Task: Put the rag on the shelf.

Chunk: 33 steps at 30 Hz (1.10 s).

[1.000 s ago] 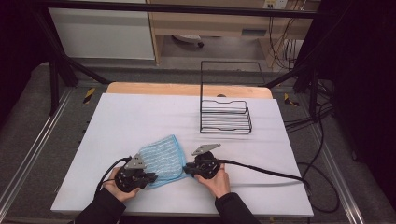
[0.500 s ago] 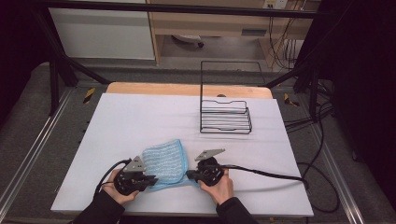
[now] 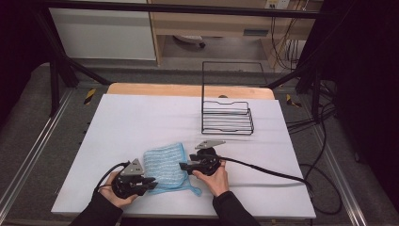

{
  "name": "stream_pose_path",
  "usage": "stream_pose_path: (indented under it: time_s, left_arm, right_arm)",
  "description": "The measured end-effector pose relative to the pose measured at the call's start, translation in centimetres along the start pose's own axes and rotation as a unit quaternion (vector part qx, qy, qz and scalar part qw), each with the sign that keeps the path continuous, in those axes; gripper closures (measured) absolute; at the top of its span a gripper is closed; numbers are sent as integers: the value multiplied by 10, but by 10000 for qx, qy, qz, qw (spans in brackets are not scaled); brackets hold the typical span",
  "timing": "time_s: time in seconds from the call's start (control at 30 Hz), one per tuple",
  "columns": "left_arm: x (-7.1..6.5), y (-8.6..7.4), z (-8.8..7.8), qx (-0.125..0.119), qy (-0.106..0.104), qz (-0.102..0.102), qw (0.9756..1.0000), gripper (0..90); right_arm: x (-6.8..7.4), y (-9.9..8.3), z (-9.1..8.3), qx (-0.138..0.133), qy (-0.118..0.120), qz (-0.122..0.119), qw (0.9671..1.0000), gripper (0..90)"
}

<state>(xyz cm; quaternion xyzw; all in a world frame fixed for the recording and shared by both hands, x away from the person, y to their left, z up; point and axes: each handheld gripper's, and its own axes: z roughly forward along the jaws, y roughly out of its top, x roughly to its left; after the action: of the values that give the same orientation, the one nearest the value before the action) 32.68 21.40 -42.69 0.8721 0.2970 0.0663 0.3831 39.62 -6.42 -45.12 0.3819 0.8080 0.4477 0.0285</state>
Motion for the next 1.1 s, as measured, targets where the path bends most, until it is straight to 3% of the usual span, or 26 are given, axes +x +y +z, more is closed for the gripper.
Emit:
stream_pose_path:
  time_s: [0.17,0.23,0.37,0.5,0.6,0.77,0.97,1.1]
  left_arm:
    - [11,2,-12,-480,425,-430,9970,532]
    - [18,-1,-9,-436,605,-694,9948,471]
    - [28,-7,2,-215,845,-1183,9891,454]
    - [37,-9,11,-153,656,-1568,9853,521]
    - [36,-7,15,-86,569,-1618,9851,631]
    - [33,-4,17,-53,594,-1605,9852,804]
    - [35,0,19,-152,479,-1587,9860,844]
    - [33,5,25,-231,252,-1555,9872,847]
  right_arm:
    - [2,-3,9,118,-82,-65,9999,420]
    - [2,-3,8,212,39,32,9998,503]
    - [3,-4,9,245,167,116,9995,593]
    - [4,-4,10,290,214,263,9990,674]
    - [3,-4,10,302,246,300,9988,744]
    - [6,-4,8,213,221,364,9989,813]
    - [11,-2,-4,182,165,392,9989,827]
    - [14,0,-19,175,69,340,9992,829]
